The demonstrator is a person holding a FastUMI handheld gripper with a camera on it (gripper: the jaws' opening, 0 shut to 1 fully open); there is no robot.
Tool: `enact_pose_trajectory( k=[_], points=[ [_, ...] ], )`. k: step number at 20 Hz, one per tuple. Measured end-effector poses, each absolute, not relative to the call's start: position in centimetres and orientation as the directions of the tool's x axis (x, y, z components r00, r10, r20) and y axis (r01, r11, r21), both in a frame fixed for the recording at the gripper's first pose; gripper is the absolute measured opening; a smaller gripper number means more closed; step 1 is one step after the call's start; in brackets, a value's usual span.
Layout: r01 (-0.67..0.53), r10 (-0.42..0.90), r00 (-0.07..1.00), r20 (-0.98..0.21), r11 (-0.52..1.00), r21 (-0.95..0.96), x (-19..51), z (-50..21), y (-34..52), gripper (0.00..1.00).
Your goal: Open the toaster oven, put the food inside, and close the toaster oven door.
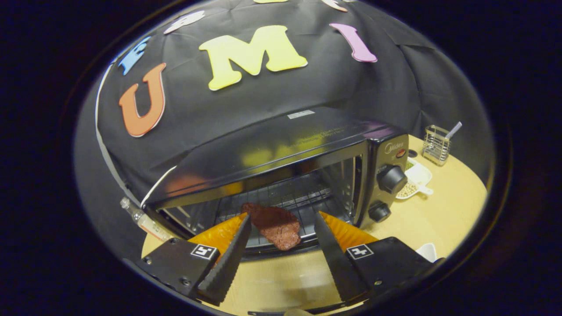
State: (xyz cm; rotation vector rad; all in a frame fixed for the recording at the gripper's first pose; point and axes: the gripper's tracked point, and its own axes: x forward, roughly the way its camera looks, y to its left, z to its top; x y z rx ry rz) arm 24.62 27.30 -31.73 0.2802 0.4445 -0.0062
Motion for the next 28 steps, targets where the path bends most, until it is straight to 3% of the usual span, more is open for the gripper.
enact_pose_trajectory(
  k=[14,28],
  points=[
    [-0.135,0.147,0.842,-0.52,0.989,0.061,12.4,-31.2,25.0,0.94],
    [-0.181,0.201,0.728,-0.655,0.978,0.099,4.2,-41.2,24.8,0.94]
  ],
)
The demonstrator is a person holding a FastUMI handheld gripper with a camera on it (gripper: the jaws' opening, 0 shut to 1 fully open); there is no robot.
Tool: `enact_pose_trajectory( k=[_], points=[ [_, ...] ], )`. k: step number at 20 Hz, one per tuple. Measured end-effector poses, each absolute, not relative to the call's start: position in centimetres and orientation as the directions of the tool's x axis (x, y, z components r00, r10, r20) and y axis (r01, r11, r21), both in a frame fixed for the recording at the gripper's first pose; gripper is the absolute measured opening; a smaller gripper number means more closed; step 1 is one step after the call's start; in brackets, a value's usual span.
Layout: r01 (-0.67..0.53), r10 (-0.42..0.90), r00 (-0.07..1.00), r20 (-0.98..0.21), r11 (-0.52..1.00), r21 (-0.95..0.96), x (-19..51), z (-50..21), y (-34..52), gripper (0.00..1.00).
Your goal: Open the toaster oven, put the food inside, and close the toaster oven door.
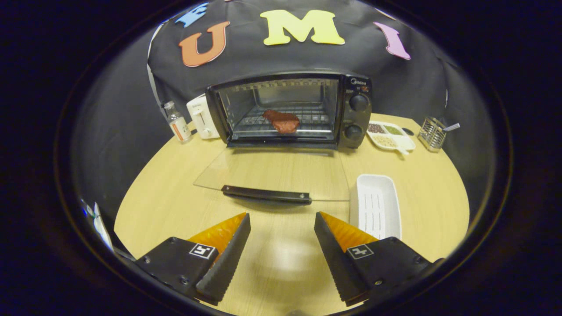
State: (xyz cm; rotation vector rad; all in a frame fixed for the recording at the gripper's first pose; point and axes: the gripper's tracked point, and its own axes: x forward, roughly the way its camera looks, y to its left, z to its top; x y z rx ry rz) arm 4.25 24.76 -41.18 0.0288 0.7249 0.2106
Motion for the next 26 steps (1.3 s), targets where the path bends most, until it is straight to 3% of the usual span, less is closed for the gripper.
enact_pose_trajectory(
  k=[14,26],
  points=[
    [-0.215,0.149,0.704,-0.694,0.977,-0.009,9.0,-45.5,26.6,0.94],
    [-0.196,0.162,0.741,-0.652,0.98,0.021,11.8,-36.8,26.9,0.94]
  ],
)
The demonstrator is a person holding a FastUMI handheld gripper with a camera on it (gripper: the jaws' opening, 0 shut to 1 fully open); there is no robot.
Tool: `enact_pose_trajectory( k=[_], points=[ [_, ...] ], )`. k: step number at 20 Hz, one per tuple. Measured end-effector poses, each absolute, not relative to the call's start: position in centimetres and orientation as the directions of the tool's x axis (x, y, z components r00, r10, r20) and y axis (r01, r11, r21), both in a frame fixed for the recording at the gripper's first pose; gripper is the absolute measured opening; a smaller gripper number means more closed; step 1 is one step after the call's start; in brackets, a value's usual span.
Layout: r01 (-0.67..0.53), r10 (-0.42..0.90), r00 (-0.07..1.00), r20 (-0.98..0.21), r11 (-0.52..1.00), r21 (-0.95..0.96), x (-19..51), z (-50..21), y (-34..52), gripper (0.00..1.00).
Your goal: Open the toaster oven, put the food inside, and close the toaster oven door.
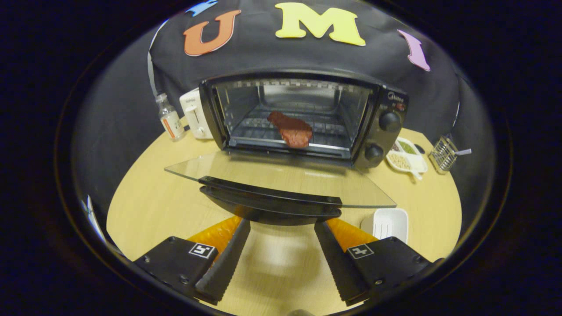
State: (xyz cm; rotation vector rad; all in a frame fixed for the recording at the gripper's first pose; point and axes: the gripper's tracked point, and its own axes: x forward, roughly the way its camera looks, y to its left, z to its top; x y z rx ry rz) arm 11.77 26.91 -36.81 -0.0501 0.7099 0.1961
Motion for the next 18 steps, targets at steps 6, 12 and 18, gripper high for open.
enact_pose_trajectory(
  k=[6,12,18],
  points=[
    [-0.175,0.151,0.844,-0.514,0.985,0.003,16.0,-29.8,27.0,0.94],
    [-0.115,0.121,0.854,-0.505,0.992,0.044,13.6,-28.2,23.7,0.95],
    [-0.037,0.044,0.898,-0.437,0.999,0.025,9.5,-23.7,17.4,0.95]
  ],
)
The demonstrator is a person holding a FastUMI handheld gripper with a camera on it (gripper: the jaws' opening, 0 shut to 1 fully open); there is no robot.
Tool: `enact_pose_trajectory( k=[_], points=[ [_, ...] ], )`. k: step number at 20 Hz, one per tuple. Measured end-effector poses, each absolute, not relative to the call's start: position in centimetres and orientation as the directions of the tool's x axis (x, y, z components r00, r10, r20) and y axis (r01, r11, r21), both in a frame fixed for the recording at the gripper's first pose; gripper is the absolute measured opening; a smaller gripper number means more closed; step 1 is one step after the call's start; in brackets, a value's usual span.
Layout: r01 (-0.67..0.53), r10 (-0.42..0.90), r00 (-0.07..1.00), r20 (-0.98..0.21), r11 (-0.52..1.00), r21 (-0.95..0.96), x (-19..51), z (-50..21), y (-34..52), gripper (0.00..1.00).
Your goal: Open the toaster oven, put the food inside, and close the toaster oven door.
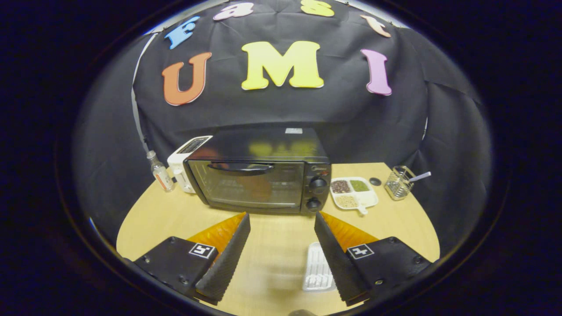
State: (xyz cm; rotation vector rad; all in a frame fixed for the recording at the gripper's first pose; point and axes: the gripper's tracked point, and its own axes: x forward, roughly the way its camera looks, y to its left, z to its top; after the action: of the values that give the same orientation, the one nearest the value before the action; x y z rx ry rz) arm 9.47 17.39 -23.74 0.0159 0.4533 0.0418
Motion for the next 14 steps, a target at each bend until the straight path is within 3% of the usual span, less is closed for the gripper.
enact_pose_trajectory(
  k=[7,14],
  points=[
    [0.073,-0.068,0.96,-0.27,0.997,0.006,3.5,-13.9,7.3,0.94],
    [0.052,-0.048,0.99,-0.133,0.998,0.025,-0.6,-5.6,0.8,1.0]
  ],
)
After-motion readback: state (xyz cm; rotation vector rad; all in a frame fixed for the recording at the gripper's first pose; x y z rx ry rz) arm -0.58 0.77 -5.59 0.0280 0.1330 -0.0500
